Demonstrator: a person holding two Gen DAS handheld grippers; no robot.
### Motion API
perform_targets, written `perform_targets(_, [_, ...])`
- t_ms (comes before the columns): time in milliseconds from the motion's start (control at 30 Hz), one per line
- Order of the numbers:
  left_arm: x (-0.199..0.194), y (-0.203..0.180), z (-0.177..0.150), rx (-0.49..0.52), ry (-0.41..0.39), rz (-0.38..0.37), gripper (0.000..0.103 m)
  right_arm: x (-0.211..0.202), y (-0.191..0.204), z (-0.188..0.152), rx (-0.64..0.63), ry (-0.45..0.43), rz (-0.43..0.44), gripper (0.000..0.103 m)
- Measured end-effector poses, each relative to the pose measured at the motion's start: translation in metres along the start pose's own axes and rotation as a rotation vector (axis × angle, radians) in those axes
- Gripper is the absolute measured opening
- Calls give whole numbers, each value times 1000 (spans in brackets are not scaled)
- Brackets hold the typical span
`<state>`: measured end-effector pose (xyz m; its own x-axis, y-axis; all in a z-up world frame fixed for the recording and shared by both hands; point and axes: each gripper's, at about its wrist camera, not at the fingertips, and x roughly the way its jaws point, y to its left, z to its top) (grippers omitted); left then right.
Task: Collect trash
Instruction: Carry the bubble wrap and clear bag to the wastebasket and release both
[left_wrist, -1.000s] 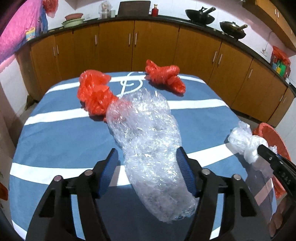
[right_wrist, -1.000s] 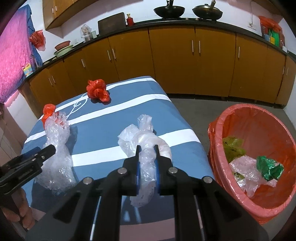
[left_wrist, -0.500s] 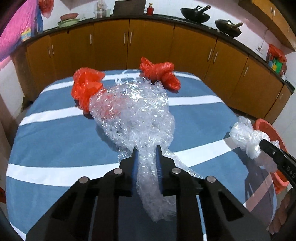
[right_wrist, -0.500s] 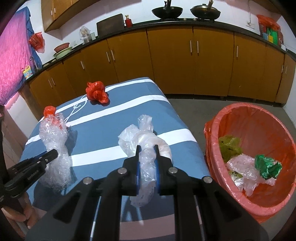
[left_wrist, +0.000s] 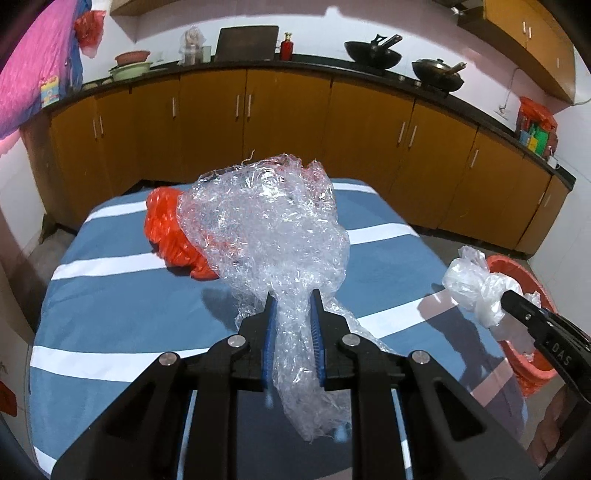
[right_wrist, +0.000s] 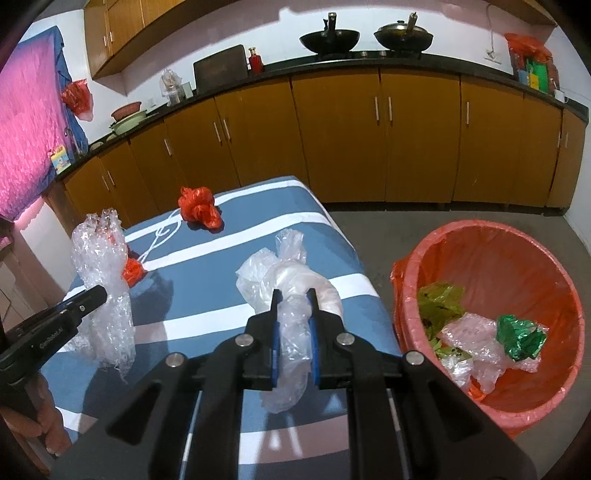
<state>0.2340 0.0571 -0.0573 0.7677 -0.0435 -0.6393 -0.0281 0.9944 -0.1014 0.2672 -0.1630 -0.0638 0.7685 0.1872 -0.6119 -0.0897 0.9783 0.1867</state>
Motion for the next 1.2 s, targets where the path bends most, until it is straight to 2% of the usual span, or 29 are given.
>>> perform_targets(433, [-10, -21, 5, 45, -28, -25, 17, -22, -22, 4, 34, -34, -13, 13])
perform_targets(1000, [-9, -39, 2, 90, -22, -56, 17, -26, -47, 1, 74, -39, -36, 13])
perform_targets(1200, [-9, -57, 2, 102, -21, -91, 17, -31, -62, 4, 95, -54, -77, 13])
